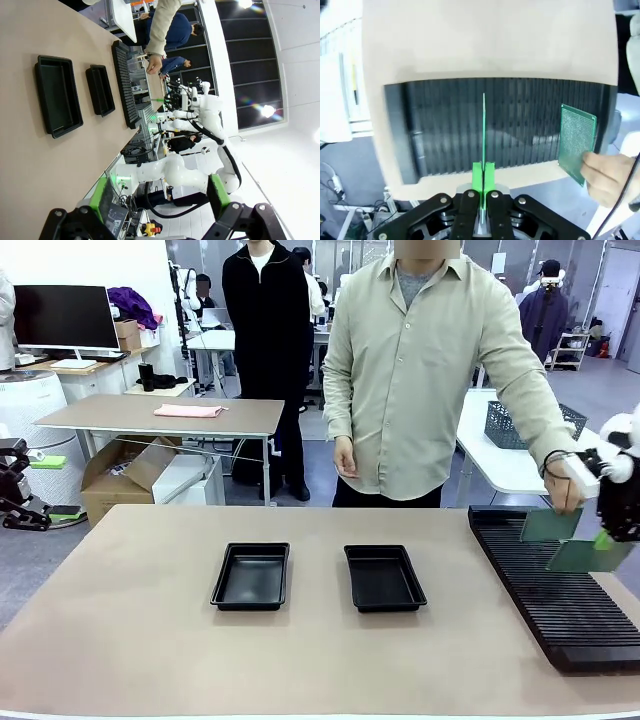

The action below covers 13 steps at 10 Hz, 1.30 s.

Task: Inspect and transfer BCBs to ESD trays.
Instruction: Pick up the Blank PCB from the PCB Rack and place it in the left ESD tray.

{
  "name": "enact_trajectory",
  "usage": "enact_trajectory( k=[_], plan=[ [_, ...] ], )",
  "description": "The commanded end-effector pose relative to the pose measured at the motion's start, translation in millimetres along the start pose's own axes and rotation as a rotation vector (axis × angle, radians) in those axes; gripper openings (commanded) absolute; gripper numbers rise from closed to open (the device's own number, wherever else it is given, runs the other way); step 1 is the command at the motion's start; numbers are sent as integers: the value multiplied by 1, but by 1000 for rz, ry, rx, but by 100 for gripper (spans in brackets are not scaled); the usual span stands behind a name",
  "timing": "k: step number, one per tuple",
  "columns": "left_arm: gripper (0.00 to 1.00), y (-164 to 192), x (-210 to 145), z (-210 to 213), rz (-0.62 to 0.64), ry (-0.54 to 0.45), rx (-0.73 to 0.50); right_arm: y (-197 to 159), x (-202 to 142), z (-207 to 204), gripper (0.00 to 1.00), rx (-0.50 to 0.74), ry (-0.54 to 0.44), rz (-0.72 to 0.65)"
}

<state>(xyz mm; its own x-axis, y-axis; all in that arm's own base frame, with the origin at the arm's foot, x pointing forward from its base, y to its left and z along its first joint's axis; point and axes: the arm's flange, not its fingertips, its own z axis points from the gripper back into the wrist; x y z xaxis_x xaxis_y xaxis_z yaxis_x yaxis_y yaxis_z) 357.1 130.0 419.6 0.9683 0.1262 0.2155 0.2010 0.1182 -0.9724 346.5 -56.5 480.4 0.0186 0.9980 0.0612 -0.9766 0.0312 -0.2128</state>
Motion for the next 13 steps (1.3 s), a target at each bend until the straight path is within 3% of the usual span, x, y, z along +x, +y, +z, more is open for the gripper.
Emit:
enact_trajectory(
  k=[1, 6, 13],
  plan=[
    [100, -1, 1, 0, -3, -7, -5, 47, -1, 16, 2, 23, 4, -22],
    [100, -1, 1, 0, -3, -7, -5, 106, -15, 42, 2, 87, -39, -35],
    [100, -1, 1, 0, -3, -7, -5, 106, -16, 46, 2, 122, -38, -24]
  ],
)
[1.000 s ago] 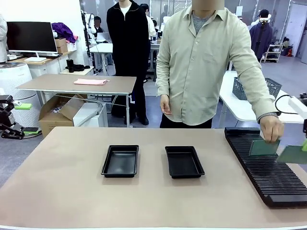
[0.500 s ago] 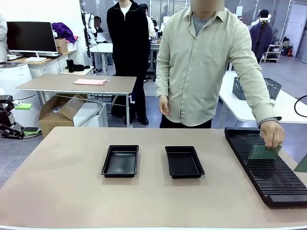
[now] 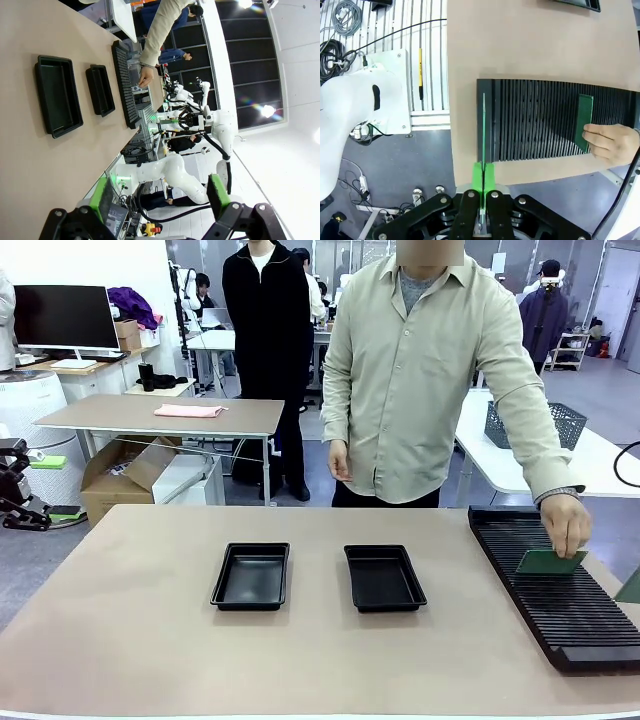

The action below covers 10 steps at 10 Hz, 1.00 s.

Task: Inspect and transfer BCBs to ESD trays.
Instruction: Pick up the Blank PCB from the PCB Rack and place it in the left ESD tray.

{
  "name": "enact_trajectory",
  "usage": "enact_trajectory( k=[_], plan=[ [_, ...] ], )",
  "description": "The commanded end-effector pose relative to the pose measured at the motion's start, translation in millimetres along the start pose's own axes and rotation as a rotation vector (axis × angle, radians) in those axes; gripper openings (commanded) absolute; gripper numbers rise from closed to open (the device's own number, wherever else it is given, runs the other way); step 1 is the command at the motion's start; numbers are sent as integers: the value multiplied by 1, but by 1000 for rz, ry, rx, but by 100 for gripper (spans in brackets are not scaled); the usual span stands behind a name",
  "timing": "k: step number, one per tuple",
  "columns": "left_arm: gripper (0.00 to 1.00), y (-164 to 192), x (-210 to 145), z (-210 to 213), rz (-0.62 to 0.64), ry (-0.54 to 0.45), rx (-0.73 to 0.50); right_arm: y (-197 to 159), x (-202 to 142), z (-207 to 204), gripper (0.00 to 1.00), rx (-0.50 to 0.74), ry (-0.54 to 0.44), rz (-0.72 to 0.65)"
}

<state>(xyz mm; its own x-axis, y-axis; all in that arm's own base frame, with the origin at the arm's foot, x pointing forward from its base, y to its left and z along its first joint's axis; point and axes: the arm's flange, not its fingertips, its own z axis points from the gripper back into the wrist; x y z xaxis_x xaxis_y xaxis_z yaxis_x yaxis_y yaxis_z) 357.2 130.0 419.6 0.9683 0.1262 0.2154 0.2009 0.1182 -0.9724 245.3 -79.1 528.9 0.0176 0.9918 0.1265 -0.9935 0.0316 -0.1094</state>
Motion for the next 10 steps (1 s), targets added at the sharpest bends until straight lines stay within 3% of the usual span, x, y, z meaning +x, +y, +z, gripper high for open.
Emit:
enact_trajectory(
  k=[1, 5, 6, 10],
  plan=[
    [100, -2, 1, 0, -3, -7, -5, 16, 2, -27, 2, 20, 24, -17],
    [100, -2, 1, 0, -3, -7, -5, 14, -1, -28, 2, 15, 25, -40],
    [100, -2, 1, 0, -3, -7, -5, 0, -1, -1, 2, 5, -1, -4],
    [100, -2, 1, 0, -3, -7, -5, 0, -1, -1, 2, 5, -1, -4]
  ],
)
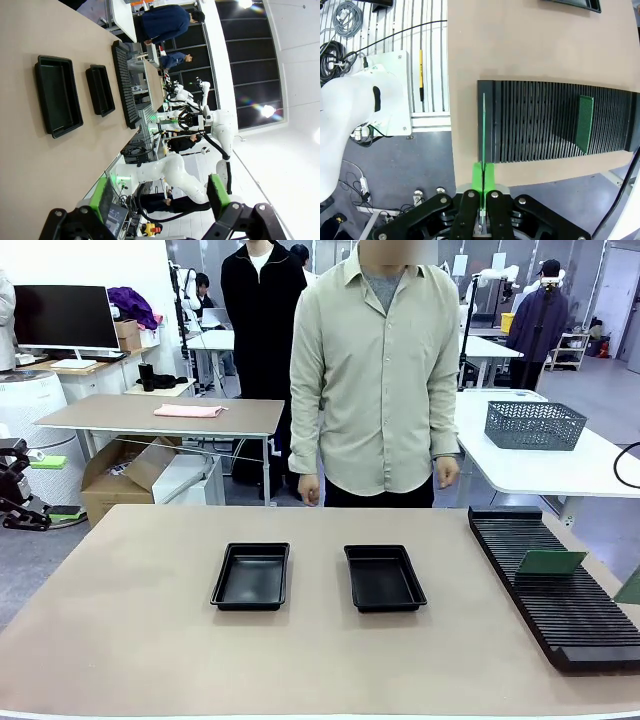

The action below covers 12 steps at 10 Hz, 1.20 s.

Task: Inspect and transfer BCBs to ESD trays.
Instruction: Pick up the Blank PCB from the PCB Rack and place it in the left ESD tray.

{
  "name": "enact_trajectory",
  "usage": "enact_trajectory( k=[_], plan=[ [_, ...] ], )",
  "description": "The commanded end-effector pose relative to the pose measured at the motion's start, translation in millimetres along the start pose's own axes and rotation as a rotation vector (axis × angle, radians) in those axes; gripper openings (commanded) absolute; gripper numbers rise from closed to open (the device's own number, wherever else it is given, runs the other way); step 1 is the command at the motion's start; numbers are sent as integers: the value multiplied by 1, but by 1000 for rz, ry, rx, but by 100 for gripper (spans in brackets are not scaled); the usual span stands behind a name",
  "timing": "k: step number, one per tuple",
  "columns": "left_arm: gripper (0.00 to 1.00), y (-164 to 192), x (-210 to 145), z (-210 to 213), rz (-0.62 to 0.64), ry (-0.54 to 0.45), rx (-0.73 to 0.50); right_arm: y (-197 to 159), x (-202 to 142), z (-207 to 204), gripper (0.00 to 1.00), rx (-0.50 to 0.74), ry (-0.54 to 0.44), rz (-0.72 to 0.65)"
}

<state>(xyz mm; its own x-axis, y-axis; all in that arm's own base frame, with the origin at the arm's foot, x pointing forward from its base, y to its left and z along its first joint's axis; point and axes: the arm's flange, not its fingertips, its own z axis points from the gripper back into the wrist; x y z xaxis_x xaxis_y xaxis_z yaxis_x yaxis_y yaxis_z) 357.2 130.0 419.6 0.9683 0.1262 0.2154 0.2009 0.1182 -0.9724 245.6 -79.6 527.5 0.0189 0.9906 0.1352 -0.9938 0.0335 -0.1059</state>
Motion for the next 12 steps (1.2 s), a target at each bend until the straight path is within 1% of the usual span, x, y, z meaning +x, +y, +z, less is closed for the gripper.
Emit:
enact_trajectory(
  k=[1, 5, 7, 12],
  plan=[
    [100, -2, 1, 0, -3, -7, -5, 0, 0, 0, 2, 2, 7, -1],
    [100, -2, 1, 0, -3, -7, -5, 0, 0, 0, 2, 0, 0, 0],
    [100, -2, 1, 0, -3, -7, -5, -12, 21, 13, 2, 51, -23, -185],
    [100, -2, 1, 0, -3, -7, -5, -32, 67, 52, 2, 173, -166, -564]
  ],
)
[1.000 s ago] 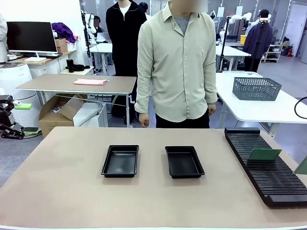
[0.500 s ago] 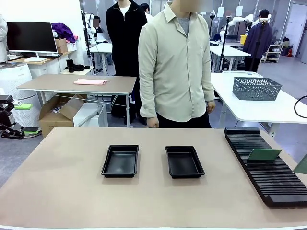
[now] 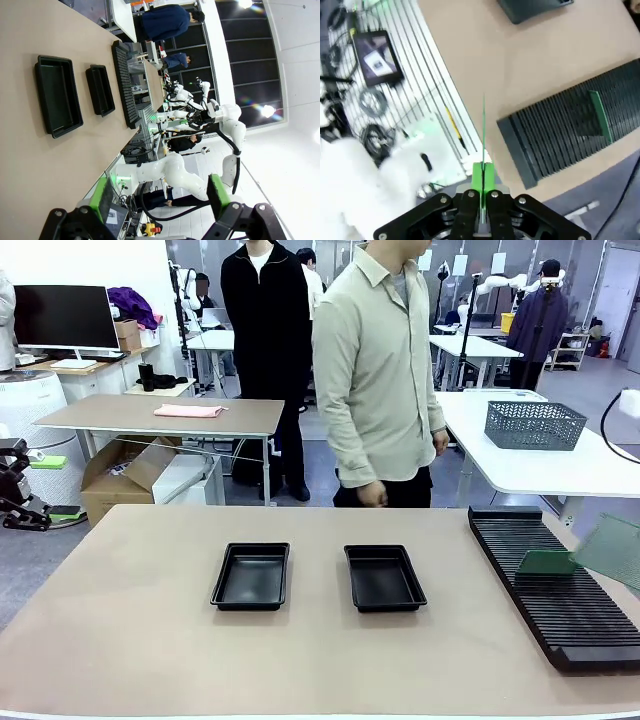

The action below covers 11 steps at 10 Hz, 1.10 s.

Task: Inspect and transfer BCBs to ESD trays.
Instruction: Pick up the Blank PCB from the PCB Rack and place it in the left ESD tray.

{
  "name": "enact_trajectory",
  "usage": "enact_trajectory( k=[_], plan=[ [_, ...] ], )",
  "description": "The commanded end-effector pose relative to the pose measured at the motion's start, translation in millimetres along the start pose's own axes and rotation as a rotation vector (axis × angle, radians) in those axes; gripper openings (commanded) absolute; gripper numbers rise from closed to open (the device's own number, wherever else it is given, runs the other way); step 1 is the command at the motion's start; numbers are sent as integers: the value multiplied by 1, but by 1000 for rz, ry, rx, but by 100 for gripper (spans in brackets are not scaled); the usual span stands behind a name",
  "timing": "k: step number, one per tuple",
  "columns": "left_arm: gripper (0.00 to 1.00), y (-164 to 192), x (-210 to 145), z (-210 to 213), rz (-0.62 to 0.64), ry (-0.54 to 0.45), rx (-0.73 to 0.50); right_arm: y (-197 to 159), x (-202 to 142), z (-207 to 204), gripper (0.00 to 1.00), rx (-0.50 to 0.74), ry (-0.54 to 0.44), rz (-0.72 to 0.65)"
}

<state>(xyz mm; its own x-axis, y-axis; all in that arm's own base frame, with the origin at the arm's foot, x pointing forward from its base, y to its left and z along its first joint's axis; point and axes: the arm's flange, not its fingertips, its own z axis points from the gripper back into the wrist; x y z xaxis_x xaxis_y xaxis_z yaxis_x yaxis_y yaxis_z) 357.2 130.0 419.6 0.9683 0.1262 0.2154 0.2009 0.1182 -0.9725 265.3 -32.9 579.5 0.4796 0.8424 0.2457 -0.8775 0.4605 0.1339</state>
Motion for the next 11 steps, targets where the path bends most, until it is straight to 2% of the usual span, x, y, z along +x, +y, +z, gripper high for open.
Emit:
enact_trajectory(
  k=[1, 4, 6, 11],
  plan=[
    [100, -2, 1, 0, -3, -7, -5, 0, 23, 12, 2, 79, -73, -163],
    [100, -2, 1, 0, -3, -7, -5, -2, 44, 22, 2, 195, -151, -398],
    [100, -2, 1, 0, -3, -7, -5, -4, 58, 27, 2, 283, -211, -625],
    [100, -2, 1, 0, -3, -7, -5, -27, 80, 27, 2, 437, -340, -993]
  ],
)
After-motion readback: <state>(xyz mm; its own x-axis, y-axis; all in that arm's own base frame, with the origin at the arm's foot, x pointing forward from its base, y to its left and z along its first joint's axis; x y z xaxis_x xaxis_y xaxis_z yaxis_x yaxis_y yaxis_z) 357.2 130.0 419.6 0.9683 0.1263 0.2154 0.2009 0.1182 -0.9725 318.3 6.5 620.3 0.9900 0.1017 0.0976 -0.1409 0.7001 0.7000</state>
